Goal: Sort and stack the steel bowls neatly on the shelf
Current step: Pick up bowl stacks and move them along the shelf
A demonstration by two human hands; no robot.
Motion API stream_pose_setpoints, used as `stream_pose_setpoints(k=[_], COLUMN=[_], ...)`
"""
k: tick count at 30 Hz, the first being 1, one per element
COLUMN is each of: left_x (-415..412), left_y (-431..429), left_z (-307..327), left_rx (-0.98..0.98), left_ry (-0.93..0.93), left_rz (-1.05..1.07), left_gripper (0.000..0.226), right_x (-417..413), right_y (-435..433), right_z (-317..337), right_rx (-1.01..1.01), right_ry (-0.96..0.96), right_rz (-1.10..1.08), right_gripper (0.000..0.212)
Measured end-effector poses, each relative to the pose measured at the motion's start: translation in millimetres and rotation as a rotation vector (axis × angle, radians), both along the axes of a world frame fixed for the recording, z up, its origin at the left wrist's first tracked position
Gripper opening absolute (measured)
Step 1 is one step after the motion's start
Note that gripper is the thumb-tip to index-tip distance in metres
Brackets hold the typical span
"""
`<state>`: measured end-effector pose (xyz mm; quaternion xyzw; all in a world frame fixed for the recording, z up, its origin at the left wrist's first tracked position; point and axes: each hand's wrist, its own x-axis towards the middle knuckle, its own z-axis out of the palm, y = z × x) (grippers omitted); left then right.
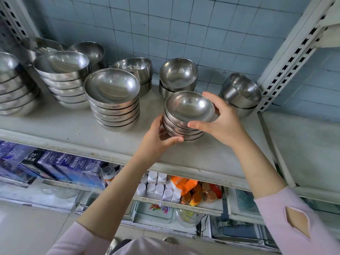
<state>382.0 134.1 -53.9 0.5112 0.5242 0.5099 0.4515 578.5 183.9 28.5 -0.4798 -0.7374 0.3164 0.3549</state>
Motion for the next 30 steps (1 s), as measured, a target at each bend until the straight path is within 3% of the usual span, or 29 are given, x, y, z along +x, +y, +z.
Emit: stream_pose_setpoints(k=[5, 7, 11, 14, 15, 21, 24, 30], left_x=[0.9, 1.1, 1.6, 1.1, -0.6, -22.0, -28.5, -25.0], left_y=[-1.9, -2.4, -4.0, -4.0, -4.3, -10.4, -13.3, -20.0], left_z=[3.2, 4.2, 6.6, 7.8, 7.4, 6.3, 7.9, 15.5], left_rx=[-0.007, -0.01, -0.015, -0.024, -0.03, -0.028, -0.06, -0.094], left_ry=[0.012, 0.018, 0.032, 0.043, 0.05, 0.059, 0.088, 0.299], left_rz=[0.004, 0.011, 0.018, 0.021, 0.025, 0.132, 0.154, 0.222], left_gripper=[0.096, 0.097, 0.098, 0.094, 0.091, 0.083, 0.096, 0.092], right_x=[2.8, 8.0, 19.5, 15.8, 12.0, -20.5, -34.6, -41.8], right_y=[3.2, 3.4, -2.9, -10.6, -13.5, -12.2, -9.4, -5.6], right_z=[-1.3, -4.5, -24.0, -38.6, -40.4, -41.8, -41.8, -42.3], right_rx=[-0.035, -0.075, -0.272, -0.466, -0.49, -0.514, -0.502, -0.482], right_ry=[0.03, 0.091, 0.31, 0.526, 0.575, 0.588, 0.576, 0.602], right_rz=[0.078, 0.095, -0.077, -0.048, -0.031, 0.02, 0.014, -0.036], right_gripper=[0.117, 0.109, 0.102, 0.069, 0.07, 0.086, 0.085, 0.072])
